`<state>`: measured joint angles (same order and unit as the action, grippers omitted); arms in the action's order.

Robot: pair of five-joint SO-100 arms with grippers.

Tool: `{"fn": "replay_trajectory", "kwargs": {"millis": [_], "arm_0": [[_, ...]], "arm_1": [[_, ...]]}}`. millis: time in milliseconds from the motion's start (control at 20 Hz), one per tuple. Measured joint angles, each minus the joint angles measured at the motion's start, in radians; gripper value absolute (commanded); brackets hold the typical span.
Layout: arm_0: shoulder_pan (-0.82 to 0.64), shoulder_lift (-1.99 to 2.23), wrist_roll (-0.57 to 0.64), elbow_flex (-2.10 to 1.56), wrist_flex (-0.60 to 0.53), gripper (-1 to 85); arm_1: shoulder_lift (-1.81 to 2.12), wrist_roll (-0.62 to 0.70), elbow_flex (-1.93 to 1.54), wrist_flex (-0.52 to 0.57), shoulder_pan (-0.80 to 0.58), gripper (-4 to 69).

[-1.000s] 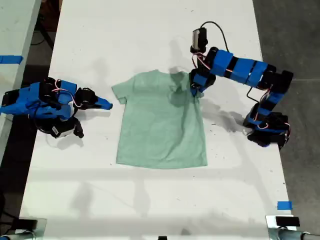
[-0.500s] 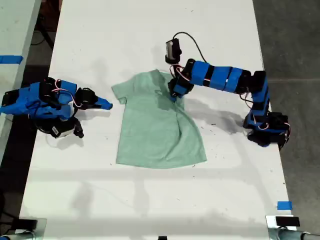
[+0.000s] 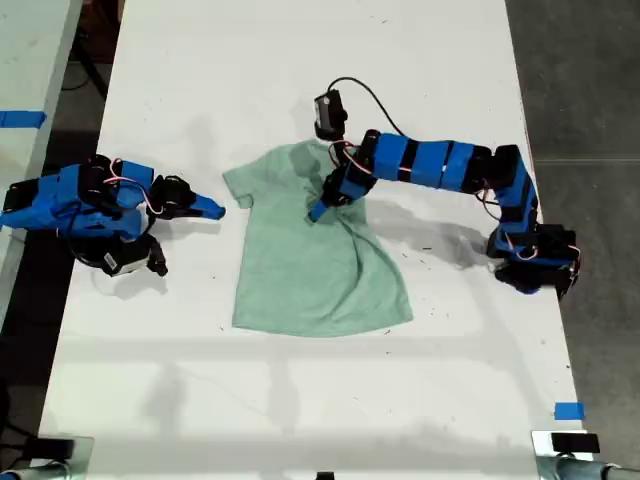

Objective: Fold t shirt

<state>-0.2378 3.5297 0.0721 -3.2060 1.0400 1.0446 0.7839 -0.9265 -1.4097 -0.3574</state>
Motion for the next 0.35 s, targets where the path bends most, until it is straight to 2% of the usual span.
{"fn": "replay_trajectory", "kwargs": {"millis": [100,350], "arm_0": [[0.0,0.0,0.0,0.0,0.0,-0.1],[0.0,0.0,0.0,0.0,0.0,-0.1]], "arm_1": [[0.0,0.008,0.0,-0.006,0.005,41.6],[0.035,0.026,0.0,-0.044,0.026,41.0]]}}
